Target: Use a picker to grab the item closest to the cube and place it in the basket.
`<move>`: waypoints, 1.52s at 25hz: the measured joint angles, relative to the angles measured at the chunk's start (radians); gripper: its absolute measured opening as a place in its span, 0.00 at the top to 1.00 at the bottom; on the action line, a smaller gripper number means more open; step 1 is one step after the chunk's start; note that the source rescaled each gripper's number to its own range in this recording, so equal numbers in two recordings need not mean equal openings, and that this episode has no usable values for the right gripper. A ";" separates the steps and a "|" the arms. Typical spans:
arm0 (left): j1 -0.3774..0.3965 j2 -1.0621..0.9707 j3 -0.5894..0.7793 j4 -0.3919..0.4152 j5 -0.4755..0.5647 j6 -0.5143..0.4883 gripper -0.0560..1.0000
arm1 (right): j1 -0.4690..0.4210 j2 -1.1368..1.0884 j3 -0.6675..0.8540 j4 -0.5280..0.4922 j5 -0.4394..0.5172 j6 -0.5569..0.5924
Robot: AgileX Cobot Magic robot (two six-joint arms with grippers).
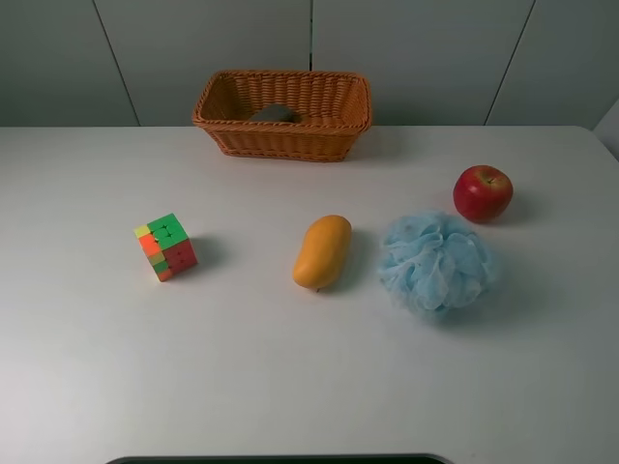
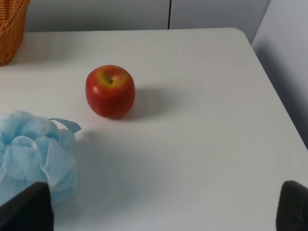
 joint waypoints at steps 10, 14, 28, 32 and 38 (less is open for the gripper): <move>0.370 -0.424 0.349 -0.182 0.002 0.080 0.00 | 0.000 0.000 0.000 0.000 0.000 0.000; 0.417 -0.551 0.556 -0.221 0.006 0.080 0.00 | 0.000 0.000 0.000 0.000 0.000 0.000; 0.525 -0.825 1.145 -0.435 -0.099 -0.014 0.00 | 0.000 0.000 0.000 0.000 0.000 0.000; 0.525 -0.879 1.219 -0.444 -0.137 -0.043 0.00 | 0.000 0.000 0.000 0.000 0.000 0.000; 0.525 -0.888 1.262 -0.434 -0.136 -0.086 0.00 | 0.000 0.000 0.000 0.000 0.000 0.000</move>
